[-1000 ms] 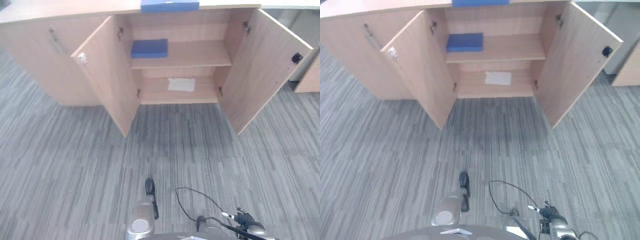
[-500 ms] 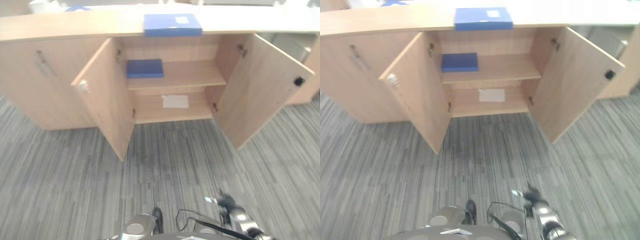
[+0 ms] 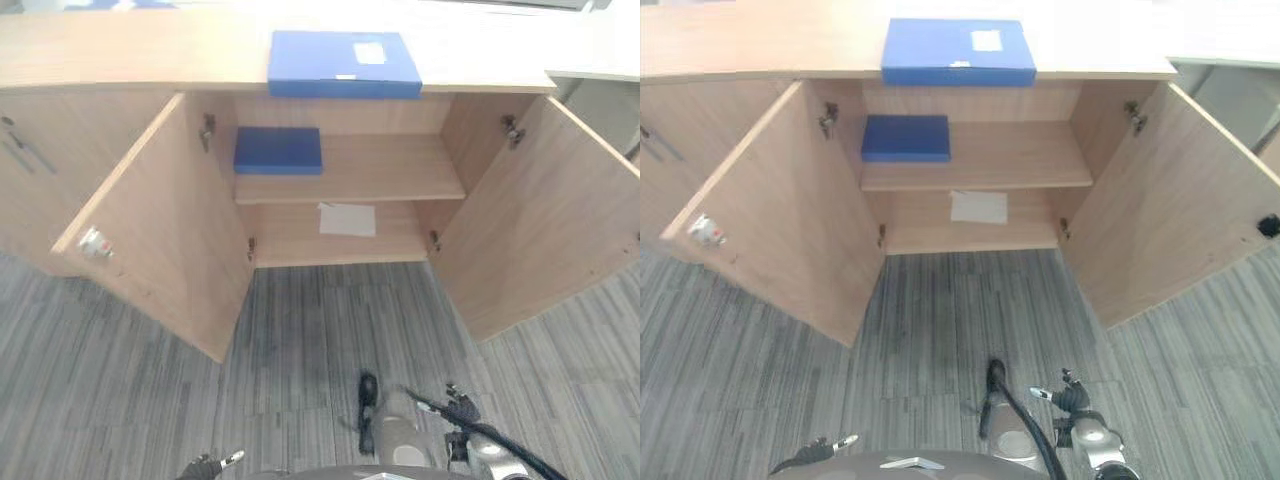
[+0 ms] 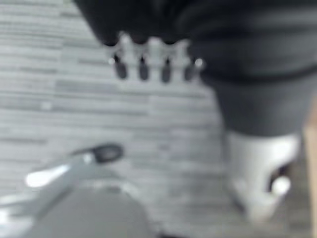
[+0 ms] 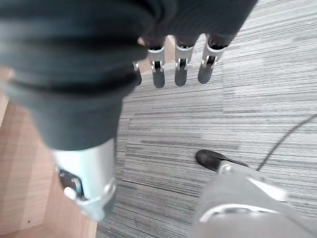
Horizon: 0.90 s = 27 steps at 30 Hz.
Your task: Put the empty folder in the office cabinet
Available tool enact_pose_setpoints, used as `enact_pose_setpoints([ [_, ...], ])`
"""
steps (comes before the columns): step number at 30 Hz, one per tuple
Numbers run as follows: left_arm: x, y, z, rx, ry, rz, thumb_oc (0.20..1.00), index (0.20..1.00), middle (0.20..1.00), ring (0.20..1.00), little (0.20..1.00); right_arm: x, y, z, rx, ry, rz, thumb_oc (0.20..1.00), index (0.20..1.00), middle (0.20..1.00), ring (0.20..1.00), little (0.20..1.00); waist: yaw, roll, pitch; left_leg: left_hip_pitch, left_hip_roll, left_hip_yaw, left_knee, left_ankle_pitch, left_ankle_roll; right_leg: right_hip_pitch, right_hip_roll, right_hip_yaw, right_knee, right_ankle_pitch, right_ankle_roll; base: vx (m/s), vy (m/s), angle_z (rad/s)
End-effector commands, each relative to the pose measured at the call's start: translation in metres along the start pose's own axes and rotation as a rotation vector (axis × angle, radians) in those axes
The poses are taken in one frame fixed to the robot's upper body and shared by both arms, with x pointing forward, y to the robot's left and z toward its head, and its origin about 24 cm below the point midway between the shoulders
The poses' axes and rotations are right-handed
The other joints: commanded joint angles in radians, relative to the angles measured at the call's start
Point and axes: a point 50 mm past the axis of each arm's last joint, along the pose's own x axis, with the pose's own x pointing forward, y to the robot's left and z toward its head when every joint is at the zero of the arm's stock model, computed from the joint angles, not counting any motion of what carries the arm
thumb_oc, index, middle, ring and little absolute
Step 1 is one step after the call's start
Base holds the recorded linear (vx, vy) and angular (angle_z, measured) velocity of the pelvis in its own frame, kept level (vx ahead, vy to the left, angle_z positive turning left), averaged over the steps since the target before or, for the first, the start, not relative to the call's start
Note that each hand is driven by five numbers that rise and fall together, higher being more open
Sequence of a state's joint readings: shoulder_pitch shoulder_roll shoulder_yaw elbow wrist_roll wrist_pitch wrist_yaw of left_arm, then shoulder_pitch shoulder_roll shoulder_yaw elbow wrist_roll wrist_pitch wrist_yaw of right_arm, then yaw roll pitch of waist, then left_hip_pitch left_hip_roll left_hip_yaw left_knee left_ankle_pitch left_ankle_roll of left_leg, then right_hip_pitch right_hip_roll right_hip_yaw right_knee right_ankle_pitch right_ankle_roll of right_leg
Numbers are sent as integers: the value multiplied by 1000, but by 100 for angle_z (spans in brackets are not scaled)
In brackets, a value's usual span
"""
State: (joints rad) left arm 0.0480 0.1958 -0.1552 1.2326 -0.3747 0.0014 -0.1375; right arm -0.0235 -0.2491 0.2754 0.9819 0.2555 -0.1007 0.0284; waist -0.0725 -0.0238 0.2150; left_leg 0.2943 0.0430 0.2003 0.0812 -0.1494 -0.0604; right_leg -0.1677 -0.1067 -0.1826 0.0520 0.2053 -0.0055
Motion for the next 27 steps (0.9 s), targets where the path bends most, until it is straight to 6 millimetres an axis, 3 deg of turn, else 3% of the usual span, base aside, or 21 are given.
enact_pose_setpoints([
  [1, -1, 10, 9, 0, -19, 35, 1000, 1000, 1000, 1000, 1000, 1, -18, 19, -92, -54, -9, 1000, 1000, 1000, 1000, 1000, -22, -2, 3, -116, 109, -54, 45, 77, 19, 97, -52, 13, -28, -118, 96, 284, -299, -15],
  [3, 0, 9, 10, 2, -14, 43, 1000, 1000, 1000, 1000, 1000, 1, -20, 21, -147, -47, 11, 1000, 1000, 1000, 1000, 1000, -16, -6, 2, -172, 144, -40, 136, 139, 3, 131, -36, -3, -35, -144, 68, 253, -280, -10],
  [5, 0, 9, 10, -1, -12, 45, 1000, 1000, 1000, 1000, 1000, 2, -21, 22, -160, -45, 15, 1000, 1000, 1000, 1000, 1000, -14, -6, 2, -195, 153, -38, 171, 153, 0, 140, -32, -10, -35, -154, 58, 163, -170, -5],
  [6, 0, 9, 11, 12, -10, 45, 1000, 1000, 1000, 1000, 1000, 2, -22, 23, -176, -43, 14, 1000, 1000, 1000, 1000, 1000, -4, -7, 7, -246, 143, -50, 238, 155, 1, 168, -21, -16, -43, -173, 41, 211, -183, 1],
  [8, 0, 8, 12, 15, -14, 49, 1000, 1000, 1000, 1000, 1000, 2, -23, 24, -180, -42, 15, 1000, 1000, 1000, 1000, 1000, 5, -8, 7, -274, 111, -70, 240, 145, 11, 176, -19, -11, -47, -179, 39, 147, -85, 8],
  [13, 1, 6, 17, 38, -41, 63, 1000, 1000, 1000, 1000, 1000, 2, -24, 28, -215, -53, 20, 1000, 1000, 1000, 1000, 1000, 10, 21, 7, -269, 35, -52, 25, 137, 17, 210, 3, -15, -53, -203, 51, 128, 94, -10],
  [15, 1, 6, 18, 45, -50, 66, 1000, 1000, 1000, 1000, 1000, 2, -22, 28, -226, -54, 24, 1000, 1000, 1000, 1000, 1000, 12, 25, 6, -270, 25, -60, 4, 139, 16, 214, 7, -11, -53, -204, 52, 81, 138, 15],
  [16, 1, 7, 24, 44, -80, 73, 1000, 1000, 1000, 1000, 1000, 2, -18, 26, -277, -60, 33, 1000, 1000, 1000, 1000, 1000, 20, 34, 7, -265, -3, -82, -50, 135, 19, 228, 9, -2, -48, -214, 59, 75, 150, 5],
  [20, 0, 6, 37, 71, -154, 88, 1000, 1000, 1000, 1000, 1000, 2, -17, 22, -241, -51, 1, 1000, 1000, 1000, 1000, 1000, 29, 44, 0, -239, -19, -98, -120, 150, 28, 255, 14, -4, -52, -227, 65, 84, 192, 2],
  [22, -1, 4, 55, 68, -228, 71, 1000, 1000, 1000, 1000, 1000, 2, -16, 24, -244, -58, -6, 1000, 1000, 1000, 1000, 1000, 33, 52, -4, -229, -28, -102, -151, 158, 39, 252, 15, -6, -35, -237, 71, 23, 216, -3],
  [23, -3, 2, 70, 72, -288, 55, 1000, 1000, 1000, 1000, 1000, 3, -14, 28, -306, -67, 6, 1000, 1000, 1000, 1000, 1000, 34, 59, 0, -231, -38, -102, -153, 152, 56, 234, 13, -10, 13, -258, 70, -11, 152, -7],
  [25, -4, 2, 76, 80, -310, 56, 1000, 1000, 1000, 1000, 1000, 4, -12, 29, -346, -65, 18, 1000, 1000, 1000, 1000, 1000, 35, 64, 6, -233, -43, -104, -150, 152, 66, 211, 8, -12, 61, -269, 73, -23, 81, -7],
  [26, -6, 5, 78, 78, -318, 66, 1000, 1000, 1000, 1000, 1000, 6, -9, 35, -362, -101, -12, 1000, 1000, 1000, 1000, 1000, 44, 70, 28, -233, -35, -98, -133, 150, 84, 156, -13, -38, 153, -262, 87, -22, -13, -6],
  [27, -6, 8, 75, 76, -314, 74, 1000, 1000, 1000, 1000, 1000, 6, -9, 37, -351, -106, -16, 1000, 1000, 1000, 1000, 1000, 48, 70, 34, -227, -29, -93, -131, 144, 86, 147, -26, -53, 157, -256, 92, 7, -73, -16],
])
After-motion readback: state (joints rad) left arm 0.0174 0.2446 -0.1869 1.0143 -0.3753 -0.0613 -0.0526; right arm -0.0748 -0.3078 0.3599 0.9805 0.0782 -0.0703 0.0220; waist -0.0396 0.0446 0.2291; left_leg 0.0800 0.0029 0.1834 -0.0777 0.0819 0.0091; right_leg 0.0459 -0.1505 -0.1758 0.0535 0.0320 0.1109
